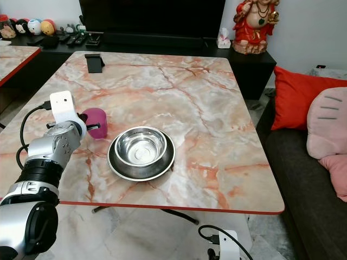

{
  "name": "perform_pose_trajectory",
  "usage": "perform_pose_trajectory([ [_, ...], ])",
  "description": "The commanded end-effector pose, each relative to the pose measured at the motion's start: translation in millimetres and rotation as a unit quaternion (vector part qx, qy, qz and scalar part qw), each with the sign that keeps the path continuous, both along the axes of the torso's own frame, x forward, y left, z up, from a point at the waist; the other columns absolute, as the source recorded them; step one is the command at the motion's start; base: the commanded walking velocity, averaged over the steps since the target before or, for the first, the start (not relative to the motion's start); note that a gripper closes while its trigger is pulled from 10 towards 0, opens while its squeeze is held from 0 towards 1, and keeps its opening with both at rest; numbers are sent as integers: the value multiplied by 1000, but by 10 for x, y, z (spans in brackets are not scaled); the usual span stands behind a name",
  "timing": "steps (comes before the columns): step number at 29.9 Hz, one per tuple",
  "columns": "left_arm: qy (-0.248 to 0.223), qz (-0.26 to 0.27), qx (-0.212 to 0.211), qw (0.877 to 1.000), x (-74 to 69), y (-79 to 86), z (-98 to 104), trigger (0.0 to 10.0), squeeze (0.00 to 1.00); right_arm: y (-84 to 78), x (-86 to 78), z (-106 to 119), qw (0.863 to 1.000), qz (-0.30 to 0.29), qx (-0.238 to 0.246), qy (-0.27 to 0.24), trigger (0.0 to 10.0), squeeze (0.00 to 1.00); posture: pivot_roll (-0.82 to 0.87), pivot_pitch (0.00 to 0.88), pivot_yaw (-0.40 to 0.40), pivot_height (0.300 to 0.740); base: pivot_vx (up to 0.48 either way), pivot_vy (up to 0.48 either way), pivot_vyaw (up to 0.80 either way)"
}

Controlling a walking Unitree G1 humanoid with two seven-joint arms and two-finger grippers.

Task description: Setting the table

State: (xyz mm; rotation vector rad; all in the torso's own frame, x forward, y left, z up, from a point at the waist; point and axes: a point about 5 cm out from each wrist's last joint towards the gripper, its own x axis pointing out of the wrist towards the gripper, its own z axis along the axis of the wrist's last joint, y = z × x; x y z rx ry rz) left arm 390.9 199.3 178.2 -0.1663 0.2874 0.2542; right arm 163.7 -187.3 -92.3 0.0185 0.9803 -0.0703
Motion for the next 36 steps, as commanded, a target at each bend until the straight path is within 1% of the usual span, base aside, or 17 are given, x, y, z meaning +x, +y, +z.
perform_pose_trajectory([
  [1, -13, -5, -8, 1000, 43, -63, 101, 10000, 0, -24, -1, 1, 1000, -7, 0, 2, 10000, 0, 4, 20, -39, 740, 0, 0, 0],
  [9, -9, -3, -18, 1000, 45, -68, 94, 10000, 0, -21, -1, 1, 1000, -7, 1, 2, 10000, 0, 7, 20, -39, 740, 0, 0, 0],
  [23, -1, -8, -16, 1000, 39, -85, 72, 10000, 0, -21, -4, -1, 1000, -7, 0, 3, 10000, 0, 6, 21, -37, 740, 0, 0, 0],
  [24, -2, -8, -16, 1000, 39, -85, 72, 10000, 75, -21, -4, -1, 1000, -7, 1, 3, 10000, 0, 6, 21, -37, 740, 0, 0, 0],
  [25, -2, -8, -16, 1000, 39, -85, 73, 10000, 180, -21, -4, 0, 1000, -6, 1, 3, 10000, 0, 6, 21, -37, 740, 0, 0, 0],
  [26, -2, -8, -16, 1000, 39, -85, 74, 10000, 553, -21, -4, 0, 1000, -7, 1, 3, 10000, 0, 6, 21, -37, 740, 0, 0, 0],
  [27, -2, -8, -16, 1000, 41, -85, 79, 10000, 663, -21, -2, 0, 1000, -7, 1, 2, 10000, 0, 8, 22, -38, 740, 0, 0, 0],
  [28, -3, -8, -15, 1000, 43, -83, 85, 10000, 725, -20, 0, 1, 1000, -6, 1, 2, 10000, 0, 8, 22, -38, 740, 0, 0, 0],
  [30, -4, -7, -16, 1000, 45, -80, 91, 10000, 729, -20, 1, 2, 1000, -7, 1, 2, 10000, 0, 8, 21, -39, 740, 0, 0, 0],
  [32, -5, -7, -16, 1000, 46, -78, 94, 10000, 690, -19, 2, 2, 1000, -7, 0, 2, 10000, 0, 8, 21, -39, 740, 0, 0, 0],
  [33, -5, -7, -16, 1000, 46, -78, 94, 10000, 690, -19, 2, 2, 1000, -7, 0, 2, 10000, 0, 8, 21, -39, 740, 0, 0, 0],
  [34, -5, -7, -17, 1000, 46, -79, 94, 10000, 780, -20, 2, 2, 1000, -7, 0, 2, 10000, 0, 8, 21, -39, 740, 0, 0, 0],
  [35, -6, -7, -17, 1000, 46, -79, 97, 10000, 969, -19, 2, 2, 1000, -7, 1, 2, 10000, 0, 8, 21, -39, 740, 0, 0, 0],
  [36, -6, -7, -17, 1000, 47, -79, 97, 10000, 949, -18, 3, 2, 1000, -7, 1, 2, 10000, 0, 8, 21, -39, 740, 0, 0, 0],
])
